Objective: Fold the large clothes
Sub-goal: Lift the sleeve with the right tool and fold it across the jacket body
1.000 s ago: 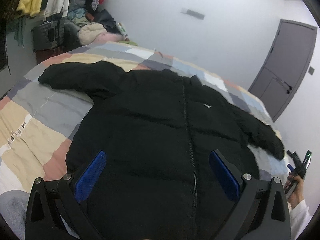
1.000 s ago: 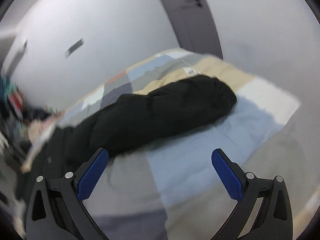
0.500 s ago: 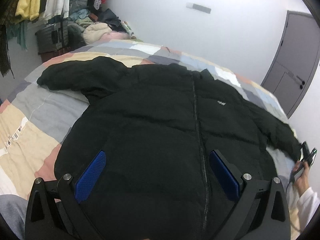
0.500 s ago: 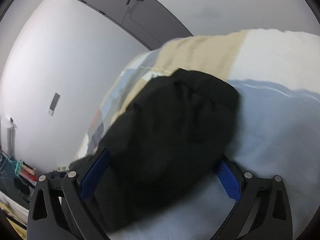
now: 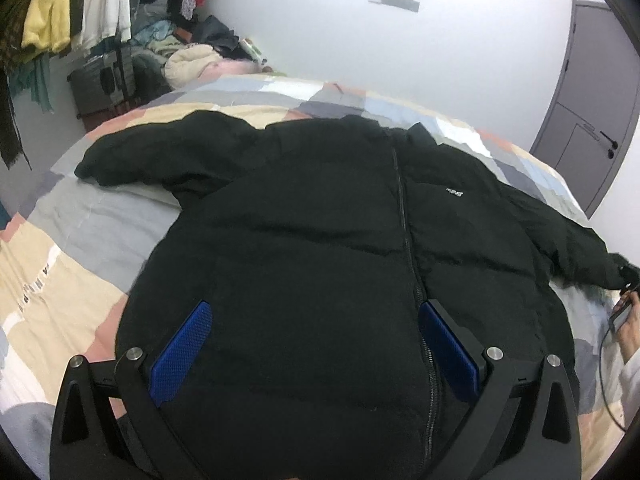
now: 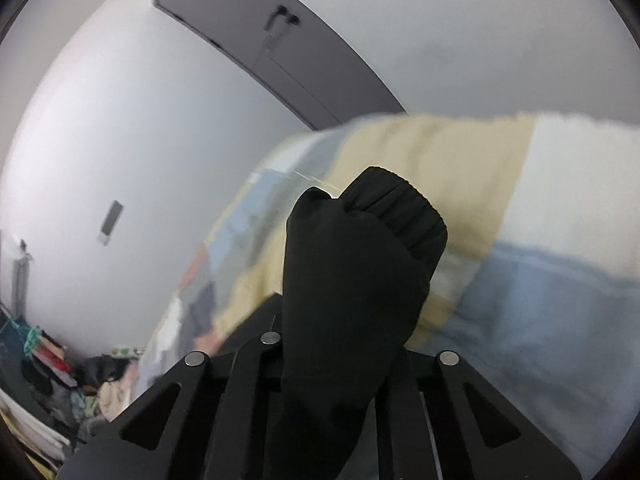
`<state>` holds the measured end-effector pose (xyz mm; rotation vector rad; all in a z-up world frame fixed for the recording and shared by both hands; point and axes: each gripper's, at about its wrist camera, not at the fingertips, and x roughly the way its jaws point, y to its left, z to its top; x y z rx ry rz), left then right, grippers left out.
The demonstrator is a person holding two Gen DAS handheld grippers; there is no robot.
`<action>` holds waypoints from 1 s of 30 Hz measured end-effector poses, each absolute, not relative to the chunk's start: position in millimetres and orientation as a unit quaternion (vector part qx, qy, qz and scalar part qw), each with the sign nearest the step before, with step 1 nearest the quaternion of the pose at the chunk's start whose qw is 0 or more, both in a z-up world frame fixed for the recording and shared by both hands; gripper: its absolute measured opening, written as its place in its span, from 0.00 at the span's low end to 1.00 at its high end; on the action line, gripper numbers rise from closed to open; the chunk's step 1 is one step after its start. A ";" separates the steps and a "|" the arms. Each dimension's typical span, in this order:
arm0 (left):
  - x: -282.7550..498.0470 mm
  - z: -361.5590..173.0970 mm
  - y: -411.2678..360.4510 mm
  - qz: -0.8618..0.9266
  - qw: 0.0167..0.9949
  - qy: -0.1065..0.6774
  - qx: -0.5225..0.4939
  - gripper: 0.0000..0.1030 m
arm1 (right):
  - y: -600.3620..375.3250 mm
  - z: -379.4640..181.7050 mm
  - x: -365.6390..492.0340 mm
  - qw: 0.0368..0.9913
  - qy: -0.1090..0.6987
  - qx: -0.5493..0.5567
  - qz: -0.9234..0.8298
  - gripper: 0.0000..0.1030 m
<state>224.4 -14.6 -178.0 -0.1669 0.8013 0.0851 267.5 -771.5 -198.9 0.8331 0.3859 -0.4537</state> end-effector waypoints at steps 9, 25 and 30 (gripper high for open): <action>198.2 -153.5 7.5 0.022 0.925 0.371 -0.076 1.00 | -735.3 -74.6 259.3 0.906 0.148 0.325 -0.226 0.04; 139.7 -112.2 52.0 -0.009 0.940 0.334 -0.068 1.00 | -518.9 85.3 294.6 0.970 0.119 0.119 -0.175 0.06; 126.8 -108.2 64.0 -0.005 0.946 0.320 -0.054 1.00 | -436.6 97.9 315.3 0.981 0.108 0.100 -0.130 0.07</action>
